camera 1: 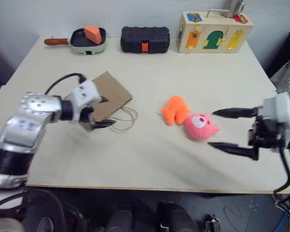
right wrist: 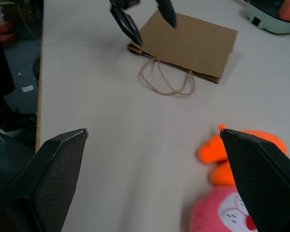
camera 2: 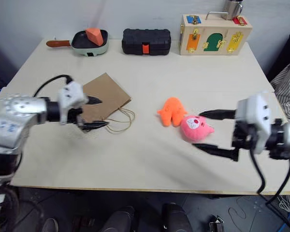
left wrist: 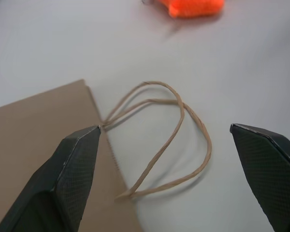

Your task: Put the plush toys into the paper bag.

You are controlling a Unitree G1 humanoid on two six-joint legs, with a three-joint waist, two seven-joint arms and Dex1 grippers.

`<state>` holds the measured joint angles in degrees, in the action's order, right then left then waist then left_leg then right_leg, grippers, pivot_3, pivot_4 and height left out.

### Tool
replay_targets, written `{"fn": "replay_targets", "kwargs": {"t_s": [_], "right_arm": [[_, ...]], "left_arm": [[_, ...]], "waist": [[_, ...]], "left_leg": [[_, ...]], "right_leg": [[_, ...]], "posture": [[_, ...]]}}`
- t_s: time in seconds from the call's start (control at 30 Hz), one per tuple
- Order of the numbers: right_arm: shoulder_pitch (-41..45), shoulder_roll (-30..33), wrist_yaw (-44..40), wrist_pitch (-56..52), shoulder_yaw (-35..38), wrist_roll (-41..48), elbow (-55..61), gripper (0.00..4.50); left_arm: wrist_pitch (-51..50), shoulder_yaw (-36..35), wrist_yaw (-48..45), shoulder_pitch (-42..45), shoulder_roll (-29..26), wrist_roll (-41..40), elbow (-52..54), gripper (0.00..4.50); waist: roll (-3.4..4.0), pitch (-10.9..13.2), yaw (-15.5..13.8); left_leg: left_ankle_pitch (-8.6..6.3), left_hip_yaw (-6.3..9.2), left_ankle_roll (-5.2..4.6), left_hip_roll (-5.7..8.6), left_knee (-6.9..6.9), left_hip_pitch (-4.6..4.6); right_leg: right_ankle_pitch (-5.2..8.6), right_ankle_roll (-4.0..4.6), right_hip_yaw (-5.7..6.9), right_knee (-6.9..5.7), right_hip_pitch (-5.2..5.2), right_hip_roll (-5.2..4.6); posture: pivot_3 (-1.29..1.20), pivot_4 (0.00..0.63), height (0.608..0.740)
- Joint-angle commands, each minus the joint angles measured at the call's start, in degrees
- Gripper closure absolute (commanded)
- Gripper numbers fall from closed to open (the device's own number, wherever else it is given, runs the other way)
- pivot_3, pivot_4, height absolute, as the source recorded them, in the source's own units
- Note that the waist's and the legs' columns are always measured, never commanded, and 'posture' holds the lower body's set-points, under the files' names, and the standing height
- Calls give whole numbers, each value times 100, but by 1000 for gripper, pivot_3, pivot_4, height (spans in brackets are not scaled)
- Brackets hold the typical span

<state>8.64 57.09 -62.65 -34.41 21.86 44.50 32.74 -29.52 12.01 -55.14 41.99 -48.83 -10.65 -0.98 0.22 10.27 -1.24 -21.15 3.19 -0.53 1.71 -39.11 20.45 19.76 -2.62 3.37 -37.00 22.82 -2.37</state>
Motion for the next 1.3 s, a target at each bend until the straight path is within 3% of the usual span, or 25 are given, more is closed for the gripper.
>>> {"fn": "replay_targets", "kwargs": {"t_s": [0.03,0.27,0.37,0.77,1.0,1.3], "right_arm": [[159,-128,439,-70,-82,137,316,23],[203,-375,996,-83,-353,22,500,23],[142,-413,1151,-101,-351,58,565,0],[52,-332,1261,-101,-334,-1,549,0],[28,-366,1287,-112,-355,-7,504,0],[-97,-542,1533,-41,-576,-153,599,0]], "left_arm": [[708,421,40,377,188,754,-689,0],[2273,835,197,886,678,1679,-2100,0],[2476,730,100,1044,940,1650,-2486,588],[2959,589,-197,1041,1055,1738,-2894,4474],[2590,-37,-666,1024,1293,888,-2302,4474],[-117,-756,-1313,1084,1537,-1173,-175,4474]], "waist": [[-2,1,13],[-4,2,-30],[-6,2,-44],[-6,2,-20],[-6,2,-22],[-6,2,-3]], "left_leg": [[0,-6,0,0,-1,0],[0,-10,0,1,-17,-4],[-1,-9,-2,3,-19,-3],[-1,-12,-3,5,-32,-3],[-2,-13,-3,5,-39,-1],[-7,-10,-11,6,-73,28]], "right_leg": [[0,0,-2,-2,2,0],[0,0,-15,-11,3,-3],[-1,-1,-15,-12,3,-5],[-1,-2,-20,-40,14,-6],[-1,-2,-21,-43,15,-7],[-1,-2,-28,-66,38,-7]], "posture": [[0,150,740],[0,150,740],[0,150,740],[0,150,740],[0,150,740],[0,150,740]]}}
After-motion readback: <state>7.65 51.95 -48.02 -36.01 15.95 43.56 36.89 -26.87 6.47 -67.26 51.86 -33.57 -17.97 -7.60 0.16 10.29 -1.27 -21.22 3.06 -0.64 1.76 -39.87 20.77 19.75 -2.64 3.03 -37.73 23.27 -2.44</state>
